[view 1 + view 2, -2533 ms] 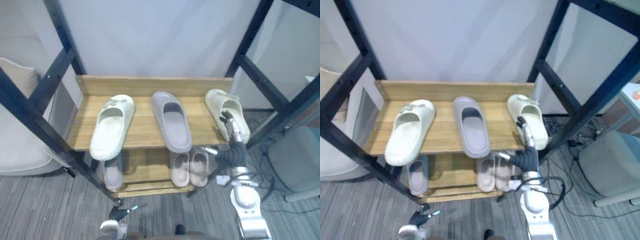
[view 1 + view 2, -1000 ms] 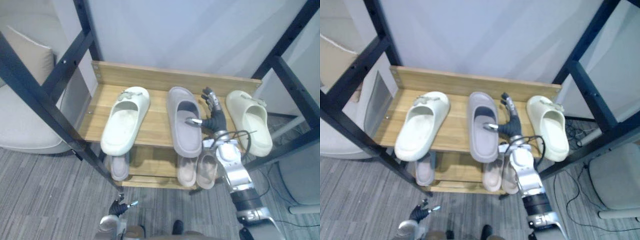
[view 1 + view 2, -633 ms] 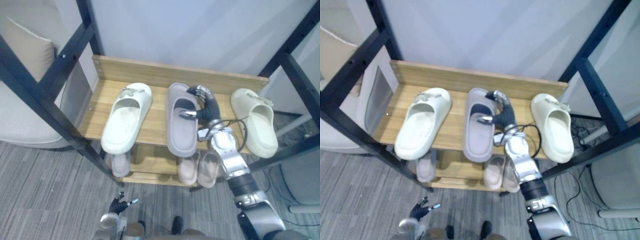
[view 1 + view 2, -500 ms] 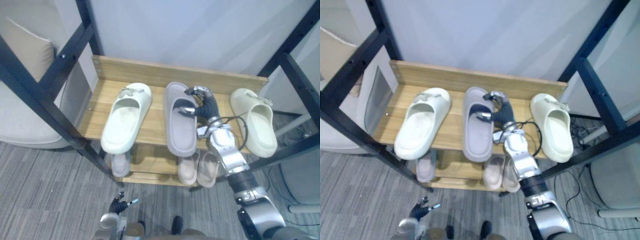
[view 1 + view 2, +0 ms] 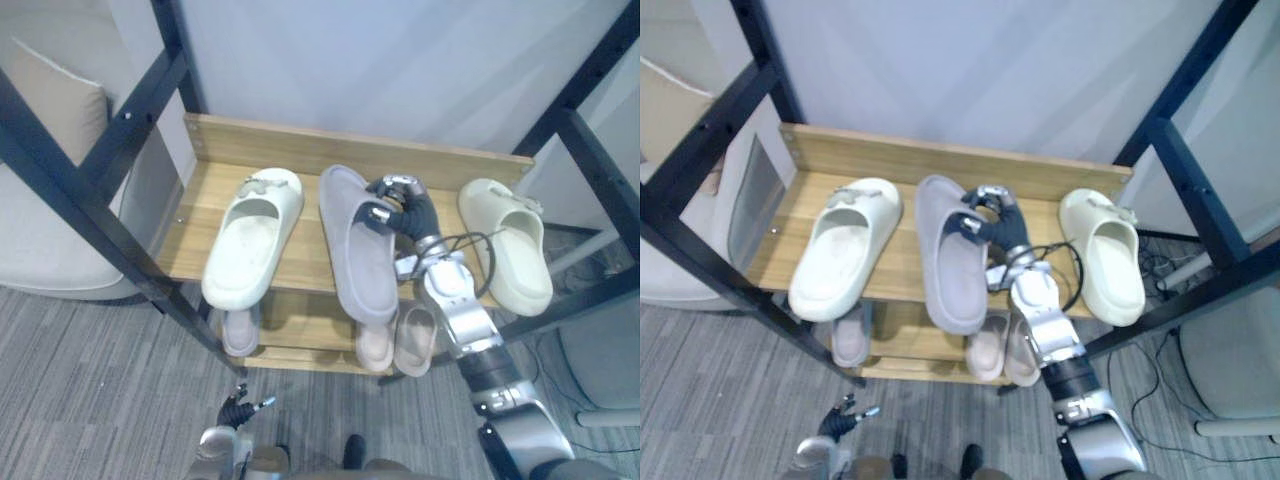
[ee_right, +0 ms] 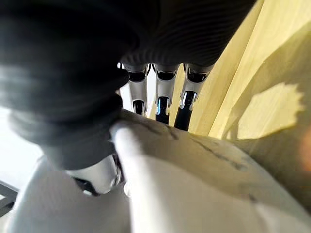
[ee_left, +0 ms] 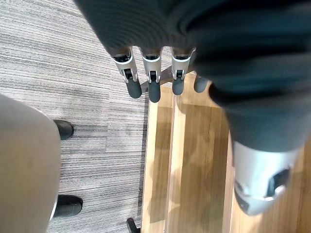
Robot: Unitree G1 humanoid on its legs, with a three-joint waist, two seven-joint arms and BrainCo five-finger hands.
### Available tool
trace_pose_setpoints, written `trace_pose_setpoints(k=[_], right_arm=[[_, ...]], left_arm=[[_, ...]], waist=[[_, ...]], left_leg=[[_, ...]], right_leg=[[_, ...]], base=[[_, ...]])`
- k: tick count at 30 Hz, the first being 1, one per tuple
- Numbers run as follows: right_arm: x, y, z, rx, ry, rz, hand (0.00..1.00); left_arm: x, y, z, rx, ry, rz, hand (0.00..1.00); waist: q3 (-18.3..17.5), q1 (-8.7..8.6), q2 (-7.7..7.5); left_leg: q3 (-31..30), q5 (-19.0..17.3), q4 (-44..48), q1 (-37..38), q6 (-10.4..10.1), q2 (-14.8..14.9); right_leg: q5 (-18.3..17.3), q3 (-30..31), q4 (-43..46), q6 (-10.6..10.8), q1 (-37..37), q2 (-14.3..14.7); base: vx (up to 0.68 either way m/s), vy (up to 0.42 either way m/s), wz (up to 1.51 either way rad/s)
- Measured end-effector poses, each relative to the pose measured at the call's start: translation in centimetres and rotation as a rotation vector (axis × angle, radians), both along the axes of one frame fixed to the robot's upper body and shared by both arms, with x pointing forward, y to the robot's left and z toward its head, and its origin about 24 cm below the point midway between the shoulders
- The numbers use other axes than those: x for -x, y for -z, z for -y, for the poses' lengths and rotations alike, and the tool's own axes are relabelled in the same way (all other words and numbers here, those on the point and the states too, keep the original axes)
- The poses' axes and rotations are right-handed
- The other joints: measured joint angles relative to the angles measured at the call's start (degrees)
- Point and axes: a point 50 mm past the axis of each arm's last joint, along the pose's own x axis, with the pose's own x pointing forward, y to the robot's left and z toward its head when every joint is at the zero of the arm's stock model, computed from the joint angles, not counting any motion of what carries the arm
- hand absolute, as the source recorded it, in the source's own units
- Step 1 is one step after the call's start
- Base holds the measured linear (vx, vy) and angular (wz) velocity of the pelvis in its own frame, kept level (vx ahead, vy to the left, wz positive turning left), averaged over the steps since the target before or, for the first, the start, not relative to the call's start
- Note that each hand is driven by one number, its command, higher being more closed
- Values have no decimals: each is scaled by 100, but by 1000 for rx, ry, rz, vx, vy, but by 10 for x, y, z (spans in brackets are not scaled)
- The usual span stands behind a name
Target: Organize the slippers on the shoe rack
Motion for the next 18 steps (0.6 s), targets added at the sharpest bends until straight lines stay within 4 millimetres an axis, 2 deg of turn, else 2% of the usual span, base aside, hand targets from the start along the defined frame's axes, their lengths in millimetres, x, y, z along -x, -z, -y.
trace_pose_setpoints(k=[8, 13, 18], right_arm=[[26, -17, -1, -67, -39, 120, 100], [46, -36, -5, -157, -96, 235, 100], [56, -34, -5, -253, -143, 237, 100]], left_arm=[[3, 1, 2, 9, 0, -9, 0], [9, 5, 5, 19, -3, -33, 0], [13, 6, 5, 19, -5, -43, 0]], waist=[[1, -96, 104], [-86, -199, 278], [-122, -288, 309]], left_leg=[[0, 0, 31, 101, 0, -4], [1, 0, 45, 192, 0, -2], [5, 0, 72, 249, 0, -3]], right_leg=[[-2, 12, 11, 0, 97, -15], [-24, 14, 133, 0, 136, -29], [-25, 23, 172, 0, 180, -36]], base=[[-46, -18, -1], [-85, -23, -1], [-78, -21, -1]])
